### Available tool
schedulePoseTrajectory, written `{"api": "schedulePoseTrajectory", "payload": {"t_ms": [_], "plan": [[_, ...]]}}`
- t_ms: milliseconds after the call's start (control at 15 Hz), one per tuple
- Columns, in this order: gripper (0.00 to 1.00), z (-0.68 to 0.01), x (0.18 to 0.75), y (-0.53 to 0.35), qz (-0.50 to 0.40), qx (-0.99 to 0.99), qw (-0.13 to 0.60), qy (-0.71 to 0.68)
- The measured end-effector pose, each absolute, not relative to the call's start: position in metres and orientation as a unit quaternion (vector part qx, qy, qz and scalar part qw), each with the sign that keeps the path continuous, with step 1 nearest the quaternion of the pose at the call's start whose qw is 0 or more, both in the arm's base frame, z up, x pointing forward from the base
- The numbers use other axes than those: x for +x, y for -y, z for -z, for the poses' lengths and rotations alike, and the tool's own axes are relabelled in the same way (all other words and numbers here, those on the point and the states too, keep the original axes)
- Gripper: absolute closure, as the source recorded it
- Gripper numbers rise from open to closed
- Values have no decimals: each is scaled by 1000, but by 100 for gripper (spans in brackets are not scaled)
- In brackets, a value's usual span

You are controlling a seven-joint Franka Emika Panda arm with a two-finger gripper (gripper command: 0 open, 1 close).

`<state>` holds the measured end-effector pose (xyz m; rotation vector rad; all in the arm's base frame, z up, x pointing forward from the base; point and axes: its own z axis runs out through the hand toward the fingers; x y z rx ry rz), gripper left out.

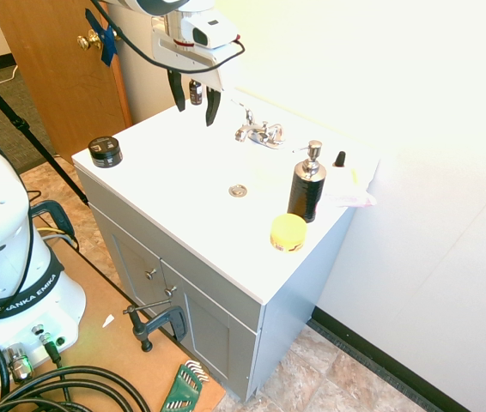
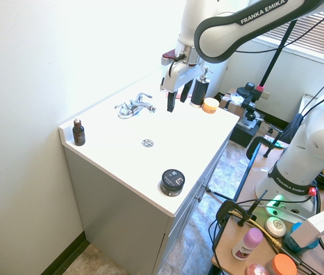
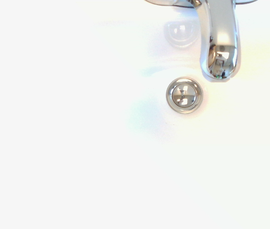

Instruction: Turn off the cold water

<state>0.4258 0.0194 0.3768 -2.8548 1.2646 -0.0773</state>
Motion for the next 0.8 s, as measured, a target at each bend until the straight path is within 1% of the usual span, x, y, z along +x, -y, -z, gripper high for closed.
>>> {"api": "schedulePoseTrajectory", "payload": {"t_ms": [133,267,600,800], "plan": [[0,-377,426,-18,26,-912,9,-409],[0,-378,438,-8,47,-900,4,-432],[0,-356,501,20,112,-867,-48,-483],[0,-334,532,31,124,-857,-63,-496]]}}
